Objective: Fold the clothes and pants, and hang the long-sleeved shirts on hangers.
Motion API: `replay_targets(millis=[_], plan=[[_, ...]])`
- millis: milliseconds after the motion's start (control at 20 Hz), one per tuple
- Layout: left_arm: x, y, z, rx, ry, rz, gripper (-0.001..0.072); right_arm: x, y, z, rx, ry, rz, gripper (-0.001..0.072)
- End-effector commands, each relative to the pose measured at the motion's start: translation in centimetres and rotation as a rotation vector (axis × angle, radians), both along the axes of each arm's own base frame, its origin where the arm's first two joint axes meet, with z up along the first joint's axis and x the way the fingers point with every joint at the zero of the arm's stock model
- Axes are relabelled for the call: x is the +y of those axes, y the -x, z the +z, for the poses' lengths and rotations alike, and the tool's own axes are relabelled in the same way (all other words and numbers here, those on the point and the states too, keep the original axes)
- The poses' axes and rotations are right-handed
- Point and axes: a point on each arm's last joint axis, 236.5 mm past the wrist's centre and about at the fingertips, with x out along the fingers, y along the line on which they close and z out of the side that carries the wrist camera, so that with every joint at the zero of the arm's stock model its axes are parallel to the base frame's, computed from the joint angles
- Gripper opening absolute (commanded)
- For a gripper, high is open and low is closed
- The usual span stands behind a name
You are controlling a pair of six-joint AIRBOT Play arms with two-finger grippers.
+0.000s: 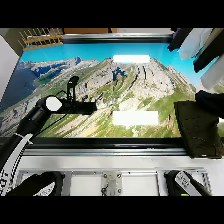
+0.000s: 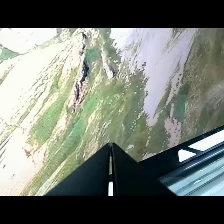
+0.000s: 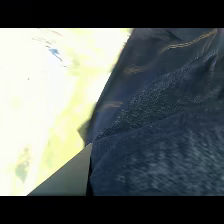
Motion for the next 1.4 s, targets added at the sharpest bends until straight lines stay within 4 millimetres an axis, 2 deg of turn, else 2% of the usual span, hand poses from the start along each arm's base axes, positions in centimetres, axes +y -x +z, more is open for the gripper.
replay_targets(millis=[0, 150, 300, 400, 500, 600, 800, 1000, 1100, 1150, 1200, 1250, 1300, 1350], plan=[[0.0, 0.0, 0.0, -0.001, -0.002, -0.003, 0.0022, -0.3, 2.6, 0.2, 0.044, 0.015, -0.036, 0.0013], [0.0, 0.0, 0.0, -0.001, -0.002, -0.002, 0.0022, -0.4, 1.6, 1.3, -0.015, 0.038, -0.03, 0.0013], [0.0, 0.0, 0.0, -0.001, -0.002, -0.003, 0.0023, 2.1, -0.2, 2.8, -0.107, 0.008, 0.089, 0.0013], [0.0, 0.0, 0.0, -0.001, -0.002, -0.003, 0.0023, 2.0, 1.0, 2.2, -0.055, 0.018, 0.075, 0.0013], [0.0, 0.0, 0.0, -0.001, -0.002, -0.003, 0.0023, 0.4, 4.0, 0.8, 0.07, 0.058, -0.004, 0.0012], [0.0, 0.0, 0.0, -0.001, -0.002, -0.003, 0.0023, -0.1, 6.5, -0.4, 0.165, 0.094, -0.034, 0.0013], [0.0, 0.0, 0.0, -0.001, -0.002, -0.003, 0.0023, 0.6, 12.1, -6.6, 0.387, 0.061, -0.077, 0.0013], [0.0, 0.0, 0.0, -0.001, -0.002, -0.003, 0.0023, 0.9, 15.1, -11.8, 0.521, 0.047, -0.082, 0.0016], [0.0, 0.0, -0.1, 0.0, -0.003, -0.003, 0.0023, 0.7, 15.2, -12.6, 0.526, 0.056, -0.083, 0.0026], [0.0, 0.0, -0.1, 0.0, -0.003, -0.003, 0.0022, 0.6, 15.0, -12.7, 0.519, 0.062, -0.084, 0.0072], [0.0, 0.0, -0.1, 0.0, -0.003, -0.003, 0.0022, 0.3, 14.8, -12.5, 0.507, 0.074, -0.086, 0.0489], [0.0, 0.0, -0.1, 0.0, -0.003, -0.003, 0.0023, -0.3, 14.8, -12.1, 0.504, 0.094, -0.097, 0.0698], [0.0, 0.0, 0.0, -0.001, -0.002, -0.003, 0.0023, -1.0, 12.6, -6.9, 0.362, 0.182, -0.092, 0.0698], [0.0, 0.0, 0.0, -0.001, -0.002, -0.003, 0.0023, 3.7, 8.6, -4.1, 0.171, 0.163, 0.054, 0.0697]])
